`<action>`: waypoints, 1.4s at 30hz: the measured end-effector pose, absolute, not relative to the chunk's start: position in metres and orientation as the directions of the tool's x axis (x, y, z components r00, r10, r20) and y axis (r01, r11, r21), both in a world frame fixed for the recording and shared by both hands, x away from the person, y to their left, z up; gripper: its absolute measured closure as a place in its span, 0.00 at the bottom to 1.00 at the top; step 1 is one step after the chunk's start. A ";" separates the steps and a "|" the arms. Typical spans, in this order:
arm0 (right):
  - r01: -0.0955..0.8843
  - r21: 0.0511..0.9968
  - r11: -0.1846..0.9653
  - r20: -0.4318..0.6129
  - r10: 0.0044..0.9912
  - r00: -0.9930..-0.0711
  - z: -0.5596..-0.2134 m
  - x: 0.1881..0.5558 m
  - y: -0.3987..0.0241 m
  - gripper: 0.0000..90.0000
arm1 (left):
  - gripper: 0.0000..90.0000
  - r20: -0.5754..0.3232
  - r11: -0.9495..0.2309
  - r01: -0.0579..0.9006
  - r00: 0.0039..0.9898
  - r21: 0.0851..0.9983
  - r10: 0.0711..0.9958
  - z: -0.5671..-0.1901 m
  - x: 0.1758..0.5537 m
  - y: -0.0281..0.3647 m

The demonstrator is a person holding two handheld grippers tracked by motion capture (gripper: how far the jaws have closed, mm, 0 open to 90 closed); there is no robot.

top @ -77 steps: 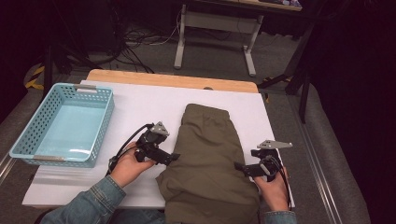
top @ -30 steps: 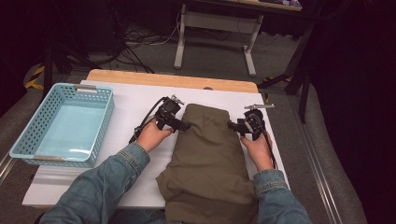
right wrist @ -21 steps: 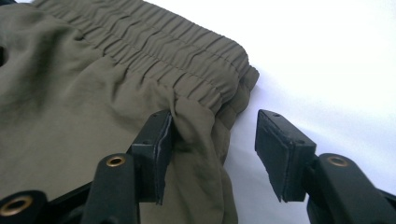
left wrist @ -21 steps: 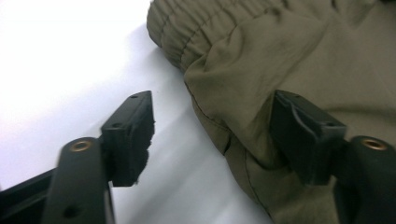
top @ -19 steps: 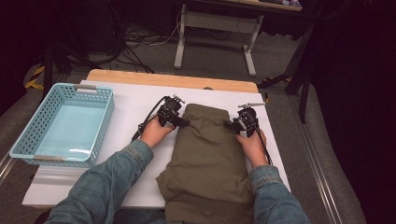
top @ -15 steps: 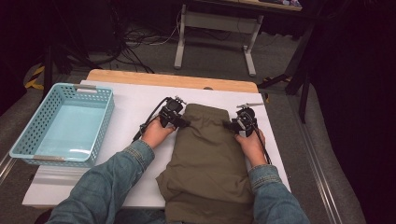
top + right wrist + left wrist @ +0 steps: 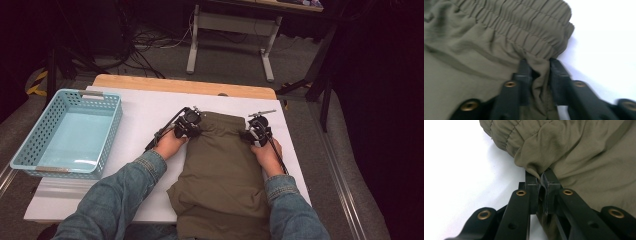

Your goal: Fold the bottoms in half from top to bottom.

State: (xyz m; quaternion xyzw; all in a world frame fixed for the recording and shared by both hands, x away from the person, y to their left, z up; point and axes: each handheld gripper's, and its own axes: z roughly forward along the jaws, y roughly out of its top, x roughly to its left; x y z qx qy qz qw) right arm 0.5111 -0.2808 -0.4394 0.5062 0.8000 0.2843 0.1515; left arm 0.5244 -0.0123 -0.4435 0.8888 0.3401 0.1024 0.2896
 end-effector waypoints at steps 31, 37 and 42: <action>0.514 0.777 0.362 -0.098 0.877 -0.470 -0.323 0.532 -0.279 0.95 | 0.96 0.157 -0.506 0.355 0.678 0.786 0.718 -0.352 0.554 -0.006; 0.489 0.797 0.355 -0.117 0.884 -0.452 -0.306 0.535 -0.279 0.95 | 0.96 0.212 -0.512 0.310 0.652 0.801 0.728 -0.334 0.559 -0.010; 0.453 0.819 0.352 -0.130 0.883 -0.451 -0.292 0.538 -0.280 0.95 | 0.96 0.240 -0.507 0.274 0.639 0.817 0.731 -0.320 0.562 -0.010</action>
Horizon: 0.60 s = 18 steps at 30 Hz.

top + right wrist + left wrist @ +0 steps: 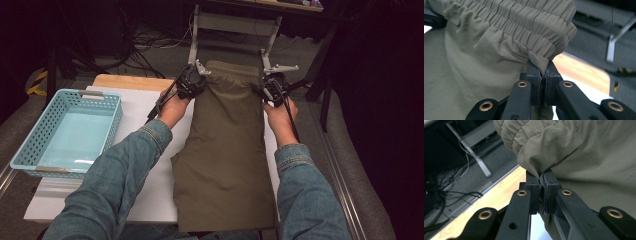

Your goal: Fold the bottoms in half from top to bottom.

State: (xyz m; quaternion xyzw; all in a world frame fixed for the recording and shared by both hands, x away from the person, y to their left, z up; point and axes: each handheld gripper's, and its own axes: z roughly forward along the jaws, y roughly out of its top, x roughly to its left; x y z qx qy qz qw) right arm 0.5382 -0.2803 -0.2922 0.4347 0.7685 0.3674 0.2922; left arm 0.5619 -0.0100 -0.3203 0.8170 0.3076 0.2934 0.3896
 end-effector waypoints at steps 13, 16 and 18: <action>0.400 0.852 0.339 -0.141 0.883 -0.448 -0.279 0.533 -0.286 0.95 | 0.96 0.257 -0.498 0.220 0.647 0.839 0.718 -0.306 0.553 -0.008; 0.406 0.852 0.330 -0.120 0.879 -0.462 -0.286 0.528 -0.289 0.95 | 0.96 0.250 -0.496 0.213 0.660 0.842 0.708 -0.312 0.544 -0.004; 0.406 0.850 0.337 -0.122 0.874 -0.471 -0.289 0.524 -0.289 0.95 | 0.96 0.246 -0.496 0.212 0.668 0.842 0.703 -0.315 0.540 -0.003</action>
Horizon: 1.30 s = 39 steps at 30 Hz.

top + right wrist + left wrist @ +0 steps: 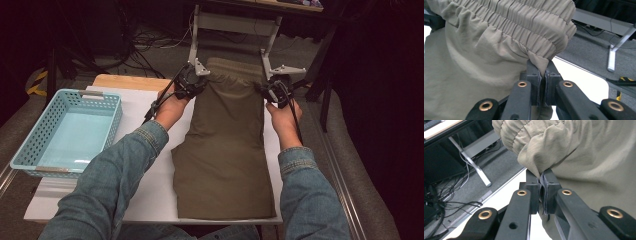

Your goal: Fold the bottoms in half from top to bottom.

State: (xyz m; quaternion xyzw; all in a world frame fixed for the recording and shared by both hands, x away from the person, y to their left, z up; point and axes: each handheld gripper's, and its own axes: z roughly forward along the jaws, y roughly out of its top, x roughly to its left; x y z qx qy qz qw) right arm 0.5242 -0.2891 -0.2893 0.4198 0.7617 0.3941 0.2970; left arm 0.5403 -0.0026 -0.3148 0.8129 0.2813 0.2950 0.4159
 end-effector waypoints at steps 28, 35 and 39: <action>0.368 0.883 0.291 -0.019 0.805 -0.592 -0.309 0.420 -0.307 0.95 | 0.95 0.136 -0.413 0.153 0.796 0.898 0.590 -0.328 0.440 0.027; 0.375 0.887 0.270 0.012 0.797 -0.604 -0.324 0.396 -0.309 0.95 | 0.95 0.116 -0.413 0.158 0.817 0.897 0.565 -0.341 0.420 0.032; 0.378 0.887 0.264 0.023 0.793 -0.609 -0.332 0.384 -0.308 0.94 | 0.95 0.071 -0.408 0.192 0.834 0.893 0.548 -0.347 0.414 0.035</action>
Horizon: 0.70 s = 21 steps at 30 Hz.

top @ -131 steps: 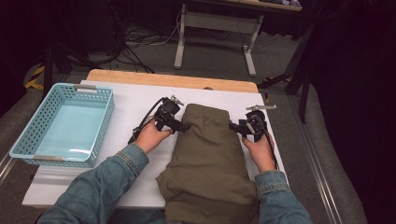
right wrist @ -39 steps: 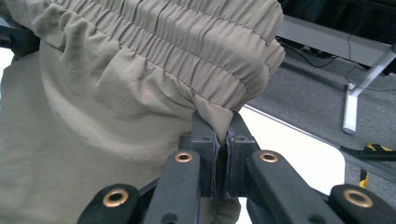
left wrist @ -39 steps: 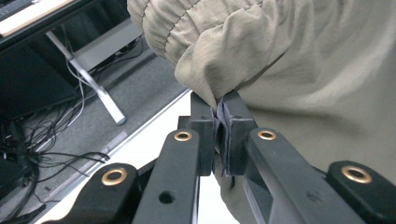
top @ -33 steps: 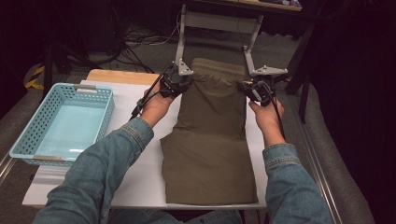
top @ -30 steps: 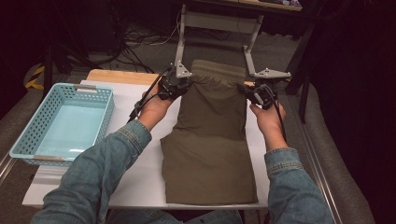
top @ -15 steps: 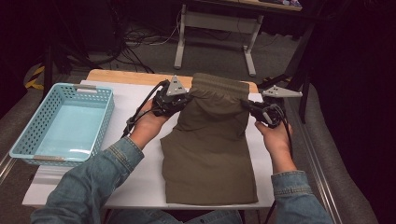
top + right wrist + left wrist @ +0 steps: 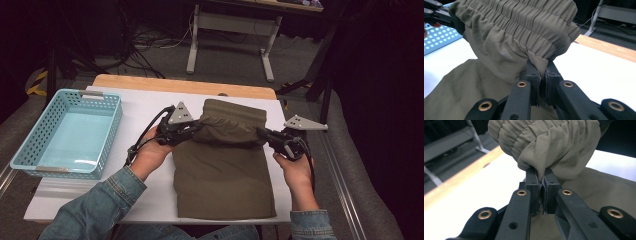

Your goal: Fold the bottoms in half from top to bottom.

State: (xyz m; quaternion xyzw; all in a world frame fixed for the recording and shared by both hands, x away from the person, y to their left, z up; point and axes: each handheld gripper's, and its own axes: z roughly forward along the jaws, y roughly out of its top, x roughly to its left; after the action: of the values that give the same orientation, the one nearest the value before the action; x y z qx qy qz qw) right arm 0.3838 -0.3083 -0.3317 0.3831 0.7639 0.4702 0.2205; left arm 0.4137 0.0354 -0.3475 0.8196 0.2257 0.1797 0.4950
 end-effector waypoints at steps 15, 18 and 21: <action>0.441 0.858 0.263 0.082 0.778 -0.622 -0.371 0.348 -0.312 0.94 | 0.95 -0.025 -0.445 0.269 0.876 0.854 0.481 -0.381 0.388 0.041; 0.463 0.844 0.271 0.094 0.776 -0.624 -0.378 0.343 -0.313 0.94 | 0.95 -0.048 -0.451 0.281 0.885 0.847 0.462 -0.391 0.383 0.041; 0.482 0.829 0.282 0.101 0.774 -0.625 -0.387 0.338 -0.313 0.94 | 0.95 -0.070 -0.467 0.301 0.891 0.832 0.448 -0.401 0.381 0.040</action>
State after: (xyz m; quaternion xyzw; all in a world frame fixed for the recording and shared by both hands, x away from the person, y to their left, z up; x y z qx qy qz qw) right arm 0.3382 -0.3132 -0.3869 0.4010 0.7836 0.4454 0.1638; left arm 0.3808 0.0402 -0.4011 0.8528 0.2196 0.0790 0.4672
